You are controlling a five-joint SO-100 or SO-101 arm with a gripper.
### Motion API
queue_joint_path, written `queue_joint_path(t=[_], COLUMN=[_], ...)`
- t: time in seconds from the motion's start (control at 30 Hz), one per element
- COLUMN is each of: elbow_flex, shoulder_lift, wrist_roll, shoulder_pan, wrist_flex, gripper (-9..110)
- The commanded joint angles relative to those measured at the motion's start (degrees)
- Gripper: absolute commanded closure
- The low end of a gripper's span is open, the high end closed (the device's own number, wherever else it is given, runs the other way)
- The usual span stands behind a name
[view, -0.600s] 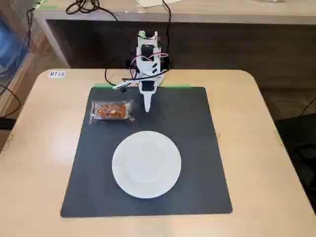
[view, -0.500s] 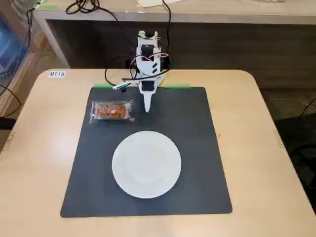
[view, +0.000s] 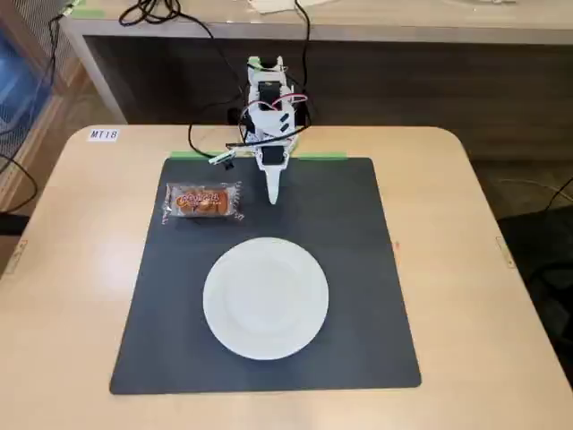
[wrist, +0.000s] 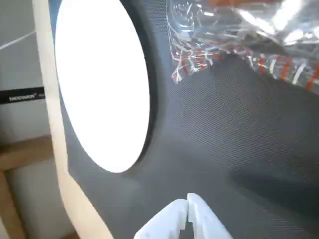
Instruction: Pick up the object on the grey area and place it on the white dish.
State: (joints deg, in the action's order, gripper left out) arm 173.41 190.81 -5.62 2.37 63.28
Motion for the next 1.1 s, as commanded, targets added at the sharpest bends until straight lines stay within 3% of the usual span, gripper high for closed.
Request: queue_joint_path(t=[0.0,0.13,0.3,0.47,0.73,1.07], elbow_flex=[-11.0,-26.7,-47.5,-64.0,-65.0,-66.4], shoulder_lift=[1.1,-2.5,-19.2,-36.6,-50.4,-69.3], wrist_roll=[-3.3,-4.1,-10.9,-17.5,-21.8,-29.9], shoulder_pan=[2.9,0.4,-5.3,-20.5,-36.8,-40.4], wrist_flex=[1.8,3.1,11.5,25.5,29.7,33.1], gripper=[101,102,102,102,102,101])
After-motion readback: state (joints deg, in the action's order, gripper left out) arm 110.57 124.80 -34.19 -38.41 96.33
